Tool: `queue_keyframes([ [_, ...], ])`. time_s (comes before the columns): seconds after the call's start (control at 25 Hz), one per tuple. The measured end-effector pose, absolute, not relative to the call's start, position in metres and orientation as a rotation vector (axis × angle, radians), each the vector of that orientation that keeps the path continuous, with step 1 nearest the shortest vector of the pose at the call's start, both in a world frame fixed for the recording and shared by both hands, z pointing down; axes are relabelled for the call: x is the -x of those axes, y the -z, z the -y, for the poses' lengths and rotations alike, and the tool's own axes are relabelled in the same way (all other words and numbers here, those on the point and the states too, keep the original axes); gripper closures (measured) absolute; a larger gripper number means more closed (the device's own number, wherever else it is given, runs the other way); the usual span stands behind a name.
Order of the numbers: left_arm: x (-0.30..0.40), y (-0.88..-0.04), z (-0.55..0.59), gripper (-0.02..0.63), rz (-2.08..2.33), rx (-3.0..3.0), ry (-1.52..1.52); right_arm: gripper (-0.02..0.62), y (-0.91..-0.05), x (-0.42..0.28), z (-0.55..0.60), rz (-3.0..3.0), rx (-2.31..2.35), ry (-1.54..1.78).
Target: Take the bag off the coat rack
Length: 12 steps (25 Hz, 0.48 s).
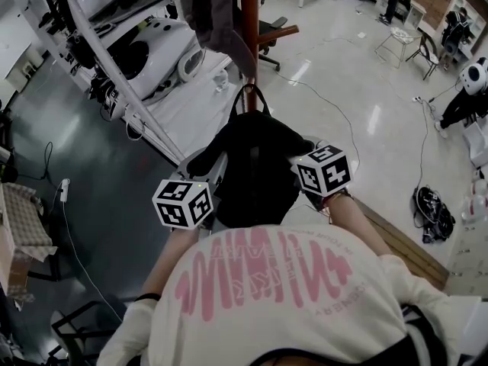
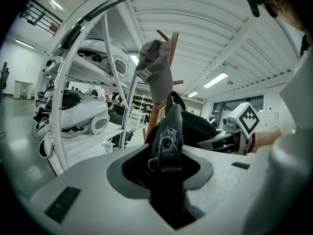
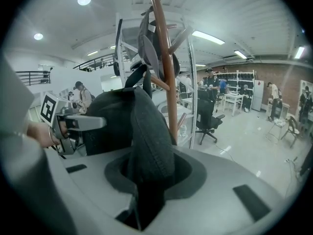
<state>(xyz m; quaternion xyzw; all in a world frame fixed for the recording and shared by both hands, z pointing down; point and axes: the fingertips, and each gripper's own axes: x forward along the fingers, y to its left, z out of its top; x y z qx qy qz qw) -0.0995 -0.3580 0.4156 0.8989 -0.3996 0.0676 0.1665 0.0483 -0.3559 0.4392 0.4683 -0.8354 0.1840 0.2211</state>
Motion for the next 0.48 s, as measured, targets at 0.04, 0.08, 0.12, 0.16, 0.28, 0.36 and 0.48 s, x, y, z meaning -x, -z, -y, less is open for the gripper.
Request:
queue_keyframes([
  [0.04, 0.1001, -0.4157, 0.3573, 0.482, 1.14, -2.559, -0.191, 0.503, -0.4391, -0.0478, 0.3555, 2.309, -1.294, -0.505],
  [0.08, 0.1007, -0.4157, 0.3566, 0.482, 1.144, -2.558, -0.19, 0.503, -0.4391, -0.0471, 0.3551, 2.31, -1.292, -0.503],
  [0.12, 0.1013, -0.4155, 0.3558, 0.482, 1.147, -2.558, -0.19, 0.503, -0.439, -0.0465, 0.3546, 2.312, -1.29, -0.502],
  [0.16, 0.1017, -0.415, 0.3549, 0.482, 1.151, -2.558, -0.19, 0.503, -0.4386, -0.046, 0.354, 2.314, -1.289, -0.502],
  [0.28, 0.1035, -0.4118, 0.3532, 0.482, 1.163, -2.561, -0.189, 0.503, -0.4364, -0.0441, 0.3528, 2.319, -1.286, -0.501],
  [0.36, 0.106, -0.4104, 0.3529, 0.482, 1.171, -2.56, -0.187, 0.504, -0.4352, -0.0416, 0.3529, 2.324, -1.282, -0.498],
  [0.48, 0.1095, -0.4098, 0.3524, 0.482, 1.181, -2.556, -0.183, 0.505, -0.4347, -0.0378, 0.3527, 2.328, -1.27, -0.494],
])
